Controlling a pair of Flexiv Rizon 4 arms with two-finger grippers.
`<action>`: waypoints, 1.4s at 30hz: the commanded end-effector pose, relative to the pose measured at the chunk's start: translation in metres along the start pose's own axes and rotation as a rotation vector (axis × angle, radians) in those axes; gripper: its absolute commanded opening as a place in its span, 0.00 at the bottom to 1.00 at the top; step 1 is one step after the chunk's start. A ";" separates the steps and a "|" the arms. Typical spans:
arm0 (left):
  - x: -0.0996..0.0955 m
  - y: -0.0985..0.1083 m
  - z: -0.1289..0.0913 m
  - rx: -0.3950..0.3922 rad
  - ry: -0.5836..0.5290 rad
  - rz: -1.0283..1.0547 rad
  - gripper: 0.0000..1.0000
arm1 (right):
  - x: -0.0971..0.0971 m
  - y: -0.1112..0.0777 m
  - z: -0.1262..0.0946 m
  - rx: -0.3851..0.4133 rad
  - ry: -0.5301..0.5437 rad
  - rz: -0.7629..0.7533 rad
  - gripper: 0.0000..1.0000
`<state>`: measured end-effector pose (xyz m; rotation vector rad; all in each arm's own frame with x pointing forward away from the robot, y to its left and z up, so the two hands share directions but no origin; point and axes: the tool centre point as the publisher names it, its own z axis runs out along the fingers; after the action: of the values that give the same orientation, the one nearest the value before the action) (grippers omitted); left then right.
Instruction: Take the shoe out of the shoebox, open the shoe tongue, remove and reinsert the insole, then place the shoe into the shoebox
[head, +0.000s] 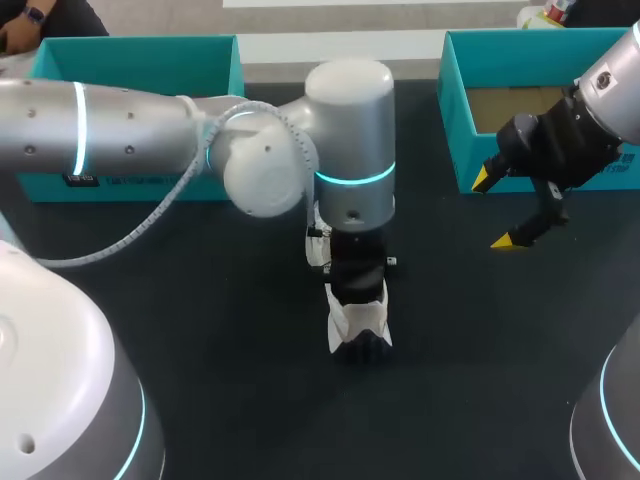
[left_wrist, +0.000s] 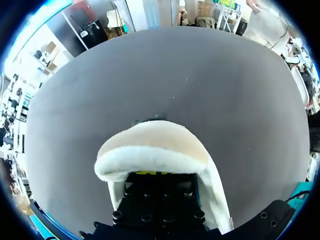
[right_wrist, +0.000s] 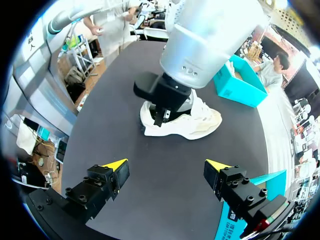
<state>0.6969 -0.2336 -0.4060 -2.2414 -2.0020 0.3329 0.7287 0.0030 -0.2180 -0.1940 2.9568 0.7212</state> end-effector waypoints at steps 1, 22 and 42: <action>0.006 0.007 0.013 -0.017 0.024 -0.011 0.00 | 0.000 0.000 0.001 0.003 -0.001 0.001 1.00; 0.028 0.039 -0.017 -0.111 0.001 -0.098 0.00 | 0.000 0.000 0.001 0.003 -0.001 0.001 1.00; 0.018 0.035 -0.066 -0.420 -0.015 -0.098 0.00 | 0.000 0.000 0.001 0.003 -0.001 0.001 1.00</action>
<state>0.7529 -0.2159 -0.3514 -2.3348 -2.3307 -0.0337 0.7287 0.0030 -0.2180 -0.1940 2.9567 0.7213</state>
